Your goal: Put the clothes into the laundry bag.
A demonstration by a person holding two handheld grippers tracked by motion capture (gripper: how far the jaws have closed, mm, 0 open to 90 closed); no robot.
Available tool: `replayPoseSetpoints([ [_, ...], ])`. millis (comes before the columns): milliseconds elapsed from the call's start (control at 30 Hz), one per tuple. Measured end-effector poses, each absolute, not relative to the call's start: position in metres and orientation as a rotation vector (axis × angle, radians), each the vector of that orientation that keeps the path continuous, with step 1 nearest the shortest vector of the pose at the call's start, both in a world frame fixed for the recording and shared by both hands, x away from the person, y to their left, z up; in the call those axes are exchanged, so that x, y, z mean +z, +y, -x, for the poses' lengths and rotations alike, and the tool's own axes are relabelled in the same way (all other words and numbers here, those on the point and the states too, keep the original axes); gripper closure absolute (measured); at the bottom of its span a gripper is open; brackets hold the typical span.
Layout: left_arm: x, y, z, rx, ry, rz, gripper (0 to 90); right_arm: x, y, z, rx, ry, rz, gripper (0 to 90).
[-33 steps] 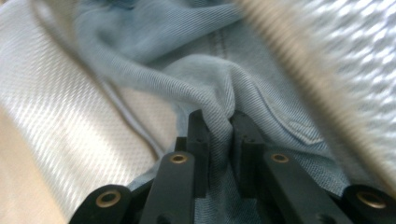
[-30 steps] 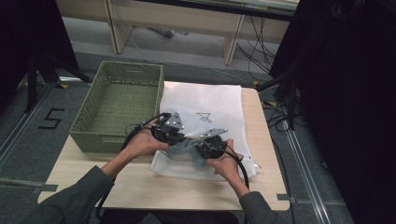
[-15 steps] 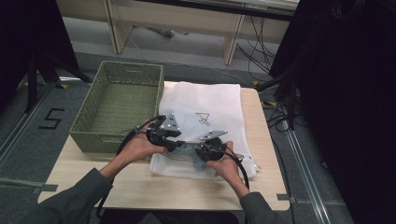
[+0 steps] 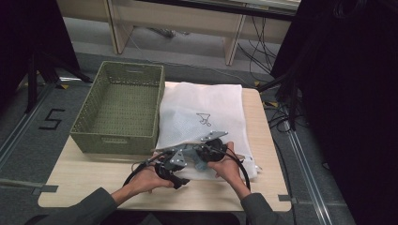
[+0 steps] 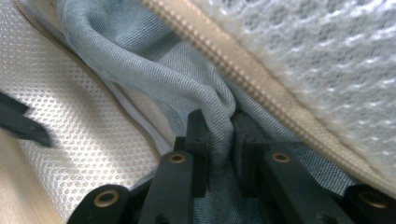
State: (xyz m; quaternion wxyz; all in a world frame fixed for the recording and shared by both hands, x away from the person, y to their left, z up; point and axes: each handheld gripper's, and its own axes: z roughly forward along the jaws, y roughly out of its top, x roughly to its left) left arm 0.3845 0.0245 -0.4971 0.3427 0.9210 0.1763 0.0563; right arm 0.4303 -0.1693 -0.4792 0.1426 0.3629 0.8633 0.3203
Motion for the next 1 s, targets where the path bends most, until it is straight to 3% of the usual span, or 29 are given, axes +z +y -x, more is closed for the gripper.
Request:
replayPoseSetpoints([
  [100, -0.506, 0.021, -0.390, 0.176, 0.462, -2.392, 47.4, -0.478, -0.168, -0.429, 0.936, 2.491, -1.063, 79.4],
  [367, -0.504, 0.026, -0.391, 0.209, 0.475, -2.399, 81.9, -0.472, -0.169, -0.424, 0.901, 2.524, -1.016, 79.2],
  [567, -0.505, 0.023, -0.384, 0.196, 0.498, -2.379, 84.6, -0.479, -0.161, -0.424, 0.836, 2.516, -0.977, 79.5],
  [1000, -0.503, 0.024, -0.384, 0.177, 0.480, -2.412, 84.4, -0.490, -0.174, -0.488, 0.719, 2.314, -1.034, 78.2],
])
